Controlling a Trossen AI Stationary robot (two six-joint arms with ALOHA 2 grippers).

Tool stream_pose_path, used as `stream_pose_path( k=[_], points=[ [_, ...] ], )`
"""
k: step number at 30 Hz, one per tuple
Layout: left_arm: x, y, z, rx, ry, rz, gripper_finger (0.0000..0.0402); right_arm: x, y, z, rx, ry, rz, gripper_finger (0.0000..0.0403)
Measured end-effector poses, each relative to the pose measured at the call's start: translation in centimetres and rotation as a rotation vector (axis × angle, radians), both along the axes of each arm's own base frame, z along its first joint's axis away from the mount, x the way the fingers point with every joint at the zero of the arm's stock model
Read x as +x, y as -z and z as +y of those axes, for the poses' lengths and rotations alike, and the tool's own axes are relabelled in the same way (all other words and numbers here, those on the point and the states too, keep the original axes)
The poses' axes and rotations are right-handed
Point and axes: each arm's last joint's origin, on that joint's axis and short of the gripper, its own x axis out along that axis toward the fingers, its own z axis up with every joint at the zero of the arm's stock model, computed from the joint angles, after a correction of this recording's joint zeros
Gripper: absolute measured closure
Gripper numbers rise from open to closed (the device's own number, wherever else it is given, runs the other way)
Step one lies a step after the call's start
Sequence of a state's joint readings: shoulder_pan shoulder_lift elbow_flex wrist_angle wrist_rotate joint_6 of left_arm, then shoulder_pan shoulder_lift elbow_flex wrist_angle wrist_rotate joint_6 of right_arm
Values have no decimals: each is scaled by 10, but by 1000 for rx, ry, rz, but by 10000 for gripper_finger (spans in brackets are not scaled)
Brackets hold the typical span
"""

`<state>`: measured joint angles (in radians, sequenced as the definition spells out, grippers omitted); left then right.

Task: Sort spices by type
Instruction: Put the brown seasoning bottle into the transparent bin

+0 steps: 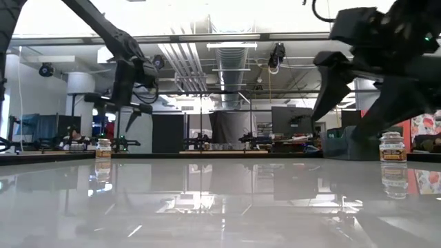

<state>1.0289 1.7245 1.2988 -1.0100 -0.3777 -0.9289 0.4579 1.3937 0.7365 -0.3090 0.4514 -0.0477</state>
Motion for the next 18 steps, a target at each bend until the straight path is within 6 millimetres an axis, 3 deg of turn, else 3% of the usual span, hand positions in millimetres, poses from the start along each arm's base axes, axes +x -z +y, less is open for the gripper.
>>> stream_pose_path(
  k=[9, 18],
  points=[
    [-18, 5, 12, 21, -162, -35, 113, -52, 6, -25, 63, -11, -50, 38],
    [-16, 21, 14, -11, -241, -79, 113, -72, 20, -42, 123, 42, -149, 38]
  ],
)
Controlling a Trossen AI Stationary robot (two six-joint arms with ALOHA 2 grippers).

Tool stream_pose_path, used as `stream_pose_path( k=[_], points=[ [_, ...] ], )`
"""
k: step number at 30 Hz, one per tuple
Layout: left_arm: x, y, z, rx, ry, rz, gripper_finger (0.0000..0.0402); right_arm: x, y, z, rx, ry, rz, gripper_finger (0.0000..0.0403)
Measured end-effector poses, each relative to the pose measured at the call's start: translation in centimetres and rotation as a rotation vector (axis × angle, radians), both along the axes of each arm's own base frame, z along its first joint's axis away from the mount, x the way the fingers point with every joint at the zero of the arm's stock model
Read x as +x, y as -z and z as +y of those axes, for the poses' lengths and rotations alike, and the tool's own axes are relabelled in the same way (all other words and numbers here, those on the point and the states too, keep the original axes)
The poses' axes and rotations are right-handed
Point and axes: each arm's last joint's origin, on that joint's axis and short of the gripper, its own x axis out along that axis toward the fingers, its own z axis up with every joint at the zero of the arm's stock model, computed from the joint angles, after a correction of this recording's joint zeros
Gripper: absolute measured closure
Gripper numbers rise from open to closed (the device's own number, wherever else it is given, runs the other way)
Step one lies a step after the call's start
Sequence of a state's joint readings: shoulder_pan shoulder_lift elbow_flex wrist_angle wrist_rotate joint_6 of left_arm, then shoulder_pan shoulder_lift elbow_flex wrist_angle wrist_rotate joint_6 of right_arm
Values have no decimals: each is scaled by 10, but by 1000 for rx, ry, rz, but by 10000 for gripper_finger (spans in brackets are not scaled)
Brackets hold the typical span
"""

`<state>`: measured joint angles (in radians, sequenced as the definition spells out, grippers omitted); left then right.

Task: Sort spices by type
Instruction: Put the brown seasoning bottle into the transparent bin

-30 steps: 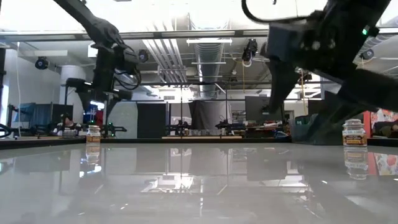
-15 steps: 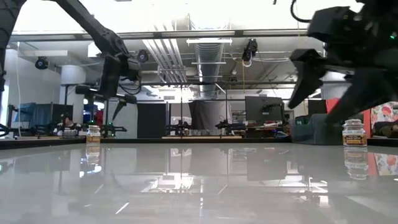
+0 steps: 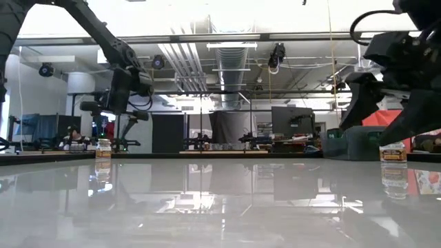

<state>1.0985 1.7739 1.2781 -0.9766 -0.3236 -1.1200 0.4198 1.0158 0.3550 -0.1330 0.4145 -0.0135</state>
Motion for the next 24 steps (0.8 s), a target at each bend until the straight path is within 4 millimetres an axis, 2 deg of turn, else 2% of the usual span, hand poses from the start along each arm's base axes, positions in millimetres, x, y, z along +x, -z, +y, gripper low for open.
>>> stream_pose_path(
  k=[7, 13, 24],
  points=[
    [0, 4, 4, 79, -100, 15, 113, -10, 13, -4, 24, 17, -8, 38],
    [-4, 18, -4, 80, -221, 3, 113, -13, 21, -6, 49, 27, -40, 38],
    [-4, 16, -3, 91, -228, -6, 115, -14, 23, -7, 48, 26, -42, 38]
  ],
)
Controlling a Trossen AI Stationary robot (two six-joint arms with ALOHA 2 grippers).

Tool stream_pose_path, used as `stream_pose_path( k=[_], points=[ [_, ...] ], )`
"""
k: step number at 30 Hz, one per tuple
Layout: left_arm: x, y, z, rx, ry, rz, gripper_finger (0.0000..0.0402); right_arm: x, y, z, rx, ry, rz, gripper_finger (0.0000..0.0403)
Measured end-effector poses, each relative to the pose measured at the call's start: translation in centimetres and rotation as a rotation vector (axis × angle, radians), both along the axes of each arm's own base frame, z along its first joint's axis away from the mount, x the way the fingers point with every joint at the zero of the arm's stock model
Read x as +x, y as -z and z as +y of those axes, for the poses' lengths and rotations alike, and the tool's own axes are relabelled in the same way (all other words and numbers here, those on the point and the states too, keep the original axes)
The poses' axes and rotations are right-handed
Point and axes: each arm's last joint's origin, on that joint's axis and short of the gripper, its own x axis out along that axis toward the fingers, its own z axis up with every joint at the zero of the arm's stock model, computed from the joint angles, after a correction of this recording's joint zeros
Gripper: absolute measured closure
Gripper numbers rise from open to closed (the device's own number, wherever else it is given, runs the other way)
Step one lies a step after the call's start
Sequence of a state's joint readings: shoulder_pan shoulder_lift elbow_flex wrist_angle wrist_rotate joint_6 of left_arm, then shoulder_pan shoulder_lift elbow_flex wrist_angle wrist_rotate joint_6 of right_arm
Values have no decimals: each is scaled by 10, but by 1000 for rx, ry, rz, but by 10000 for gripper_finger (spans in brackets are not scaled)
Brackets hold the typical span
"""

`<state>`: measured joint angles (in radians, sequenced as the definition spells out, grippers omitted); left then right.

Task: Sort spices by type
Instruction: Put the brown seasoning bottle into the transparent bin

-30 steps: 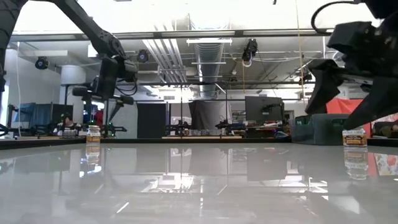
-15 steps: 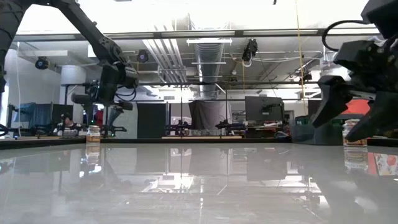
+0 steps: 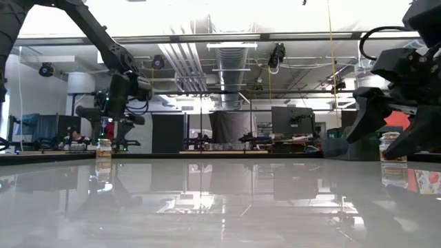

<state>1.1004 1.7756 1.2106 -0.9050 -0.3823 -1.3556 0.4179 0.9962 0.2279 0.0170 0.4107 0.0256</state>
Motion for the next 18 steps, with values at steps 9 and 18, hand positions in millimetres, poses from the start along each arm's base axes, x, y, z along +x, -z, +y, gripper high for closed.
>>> stream_pose_path(
  k=[9, 18],
  points=[
    [-7, 0, 3, -46, -37, -81, 184, -3, 4, -1, 9, 16, 14, 38],
    [-9, -3, 6, -66, -50, -103, 238, -7, 9, -3, 12, 29, 32, 38]
  ],
)
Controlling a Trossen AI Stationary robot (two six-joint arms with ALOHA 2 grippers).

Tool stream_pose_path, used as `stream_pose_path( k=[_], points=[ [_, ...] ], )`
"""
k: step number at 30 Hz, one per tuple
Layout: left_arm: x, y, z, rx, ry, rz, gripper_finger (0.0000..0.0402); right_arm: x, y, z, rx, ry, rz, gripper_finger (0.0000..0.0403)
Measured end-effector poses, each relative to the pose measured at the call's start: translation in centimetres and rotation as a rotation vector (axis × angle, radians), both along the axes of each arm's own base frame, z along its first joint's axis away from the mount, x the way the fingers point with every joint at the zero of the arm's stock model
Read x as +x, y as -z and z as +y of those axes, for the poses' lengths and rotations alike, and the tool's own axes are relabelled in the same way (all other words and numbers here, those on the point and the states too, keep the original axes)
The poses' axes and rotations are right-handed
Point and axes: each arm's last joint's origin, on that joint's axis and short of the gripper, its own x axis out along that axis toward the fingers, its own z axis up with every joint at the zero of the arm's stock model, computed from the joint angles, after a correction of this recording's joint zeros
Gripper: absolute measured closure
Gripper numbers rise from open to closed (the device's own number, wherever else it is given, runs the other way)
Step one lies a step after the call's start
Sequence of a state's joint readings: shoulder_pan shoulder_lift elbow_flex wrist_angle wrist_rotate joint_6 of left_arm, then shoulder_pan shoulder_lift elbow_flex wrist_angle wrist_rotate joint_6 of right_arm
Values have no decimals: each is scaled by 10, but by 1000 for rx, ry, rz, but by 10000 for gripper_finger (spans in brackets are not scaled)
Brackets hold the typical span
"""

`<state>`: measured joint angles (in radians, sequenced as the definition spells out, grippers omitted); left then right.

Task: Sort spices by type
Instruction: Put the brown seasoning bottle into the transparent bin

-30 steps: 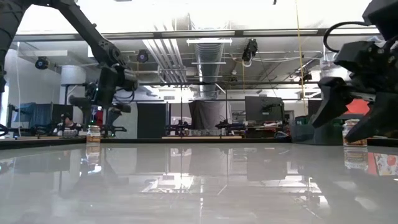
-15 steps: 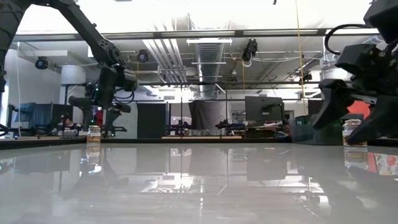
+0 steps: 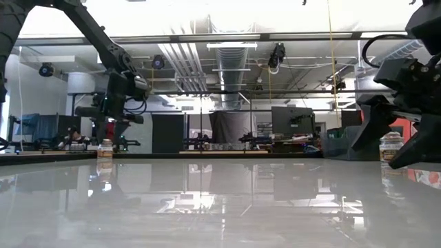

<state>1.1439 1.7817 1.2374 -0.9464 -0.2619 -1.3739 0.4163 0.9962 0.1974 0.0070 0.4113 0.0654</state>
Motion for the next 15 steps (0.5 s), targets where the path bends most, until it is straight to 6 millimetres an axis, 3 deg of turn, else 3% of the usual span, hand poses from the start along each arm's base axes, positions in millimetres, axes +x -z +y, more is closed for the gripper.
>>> stream_pose_path(
  k=[15],
  points=[
    [11, -12, -10, -144, 194, -29, 243, 1, -1, -1, -6, 1, -6, 38]
  ],
)
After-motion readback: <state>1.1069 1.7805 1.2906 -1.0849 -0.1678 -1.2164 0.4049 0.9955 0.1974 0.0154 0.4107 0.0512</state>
